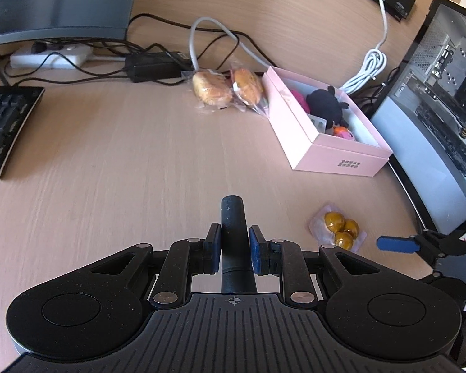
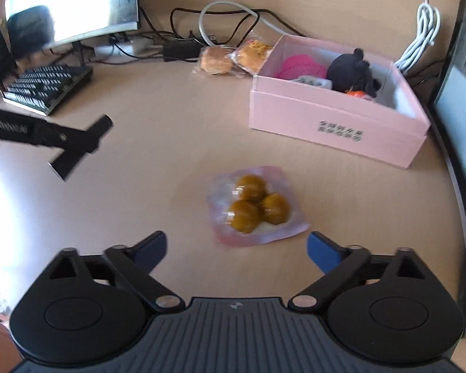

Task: Organize objects
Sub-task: 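Carry the cylinder with the left tool while the right tool grasps the brown candy tray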

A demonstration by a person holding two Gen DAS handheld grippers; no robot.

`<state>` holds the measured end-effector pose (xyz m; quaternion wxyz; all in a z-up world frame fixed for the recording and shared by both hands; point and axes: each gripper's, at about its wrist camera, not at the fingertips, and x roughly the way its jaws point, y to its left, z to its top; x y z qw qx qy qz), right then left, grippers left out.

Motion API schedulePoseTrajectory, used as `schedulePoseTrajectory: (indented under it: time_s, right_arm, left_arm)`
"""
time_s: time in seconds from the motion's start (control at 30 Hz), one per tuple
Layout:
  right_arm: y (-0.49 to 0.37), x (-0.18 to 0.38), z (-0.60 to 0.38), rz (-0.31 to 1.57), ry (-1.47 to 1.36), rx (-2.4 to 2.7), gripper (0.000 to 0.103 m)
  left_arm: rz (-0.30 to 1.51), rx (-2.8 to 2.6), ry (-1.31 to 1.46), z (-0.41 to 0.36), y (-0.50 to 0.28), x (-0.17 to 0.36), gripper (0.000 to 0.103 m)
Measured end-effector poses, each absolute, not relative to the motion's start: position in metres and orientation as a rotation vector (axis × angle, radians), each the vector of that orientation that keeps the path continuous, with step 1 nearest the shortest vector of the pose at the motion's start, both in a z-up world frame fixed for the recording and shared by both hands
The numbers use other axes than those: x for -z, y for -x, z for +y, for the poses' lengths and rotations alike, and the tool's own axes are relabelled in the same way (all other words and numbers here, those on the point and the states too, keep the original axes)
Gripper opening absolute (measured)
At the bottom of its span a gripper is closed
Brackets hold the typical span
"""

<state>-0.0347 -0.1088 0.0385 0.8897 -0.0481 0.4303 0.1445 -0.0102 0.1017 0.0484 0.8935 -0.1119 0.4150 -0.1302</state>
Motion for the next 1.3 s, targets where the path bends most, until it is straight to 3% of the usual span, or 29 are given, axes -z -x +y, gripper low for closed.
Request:
schedulePoseTrajectory:
  time_s: [0.23, 0.33, 0.47, 0.53, 0.67, 0.73, 0.77, 0.93, 0.97, 1.0, 1.03, 1.07, 1.1, 1.17, 1.3]
  right_arm:
    - [0.009, -0.024, -0.091, 0.911, 0.040, -0.259, 0.100]
    - [0.001, -0.025, -0.085, 0.893, 0.038, -0.245, 0.090]
    - [0.001, -0.029, -0.074, 0.880, 0.096, -0.269, 0.051]
    - [0.004, -0.031, -0.072, 0.887, 0.105, -0.293, 0.036]
    - [0.012, -0.032, -0.075, 0.876, 0.107, -0.280, 0.032]
    - [0.017, -0.033, -0.077, 0.873, 0.110, -0.272, 0.016]
    - [0.020, -0.034, -0.078, 0.870, 0.117, -0.267, 0.003]
    - [0.026, -0.039, -0.084, 0.875, 0.170, -0.256, 0.006]
    - [0.027, -0.039, -0.086, 0.874, 0.163, -0.249, 0.015]
    - [0.027, -0.039, -0.089, 0.878, 0.146, -0.241, 0.033]
    - [0.028, -0.039, -0.092, 0.875, 0.121, -0.229, 0.045]
    - [0.027, -0.039, -0.095, 0.868, 0.094, -0.215, 0.069]
    - [0.026, -0.039, -0.098, 0.863, 0.063, -0.199, 0.083]
    - [0.018, -0.036, -0.101, 0.879, -0.003, -0.173, 0.088]
    - [-0.006, -0.026, -0.099, 0.951, -0.141, -0.147, 0.090]
  left_arm:
    - [0.874, 0.233, 0.252, 0.116, 0.020, -0.046, 0.022]
    - [0.876, 0.222, 0.258, 0.120, 0.023, -0.046, 0.022]
    - [0.877, 0.223, 0.258, 0.121, 0.026, -0.046, 0.022]
    - [0.876, 0.228, 0.254, 0.120, 0.027, -0.047, 0.022]
    - [0.881, 0.246, 0.246, 0.118, 0.030, -0.045, 0.022]
    - [0.890, 0.258, 0.239, 0.116, 0.029, -0.043, 0.022]
    - [0.895, 0.265, 0.234, 0.115, 0.029, -0.042, 0.022]
    - [0.910, 0.305, 0.215, 0.103, 0.025, -0.038, 0.022]
    - [0.907, 0.313, 0.210, 0.102, 0.025, -0.038, 0.022]
    - [0.905, 0.319, 0.206, 0.100, 0.025, -0.039, 0.022]
    - [0.902, 0.324, 0.202, 0.099, 0.025, -0.040, 0.022]
    - [0.899, 0.326, 0.200, 0.099, 0.025, -0.040, 0.022]
    - [0.900, 0.325, 0.199, 0.099, 0.025, -0.040, 0.022]
    - [0.906, 0.319, 0.202, 0.101, 0.025, -0.039, 0.022]
    - [0.901, 0.293, 0.212, 0.109, 0.027, -0.041, 0.022]
